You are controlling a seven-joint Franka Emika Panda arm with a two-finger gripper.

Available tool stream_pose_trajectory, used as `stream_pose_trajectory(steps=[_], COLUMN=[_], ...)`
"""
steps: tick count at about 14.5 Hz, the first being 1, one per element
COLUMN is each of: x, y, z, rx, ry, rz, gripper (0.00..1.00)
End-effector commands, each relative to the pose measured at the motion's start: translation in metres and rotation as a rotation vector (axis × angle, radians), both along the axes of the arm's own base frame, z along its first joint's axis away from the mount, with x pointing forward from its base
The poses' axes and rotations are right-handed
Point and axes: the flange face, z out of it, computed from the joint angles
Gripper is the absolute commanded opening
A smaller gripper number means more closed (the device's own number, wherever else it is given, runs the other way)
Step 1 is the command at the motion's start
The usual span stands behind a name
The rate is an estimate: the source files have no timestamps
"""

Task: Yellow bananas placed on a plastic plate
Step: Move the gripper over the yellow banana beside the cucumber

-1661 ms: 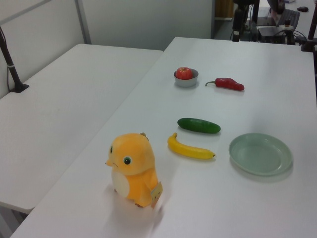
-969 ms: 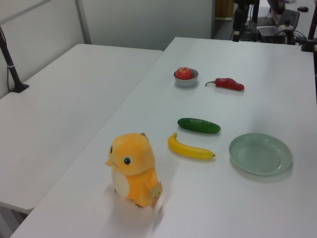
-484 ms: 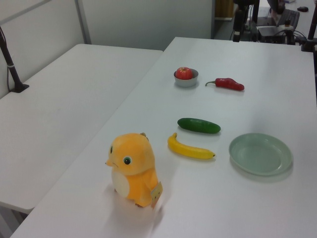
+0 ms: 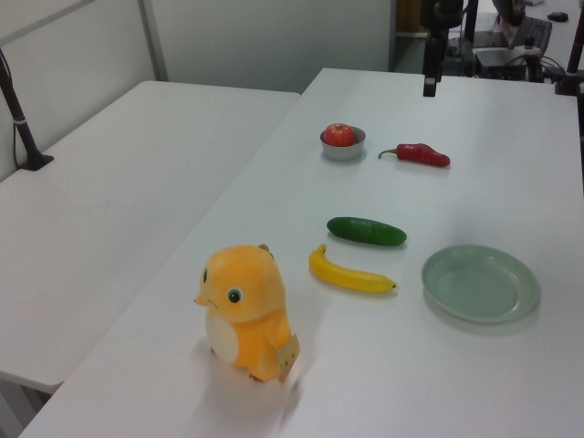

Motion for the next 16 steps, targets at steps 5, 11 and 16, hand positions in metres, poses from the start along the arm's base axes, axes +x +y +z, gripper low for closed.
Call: stream_pose_trajectory(steps=[5,11,16], x=[0.015,0.01,0.014], y=[0.099,0.251,0.306], z=[-0.015,-0.07,-0.135], rx=[-0.002,0.012,0.014], ry=[0.017,-0.042,-0.052], rz=[-0.016,-0.043,-0.05], gripper=[1.0,1.0,1.0])
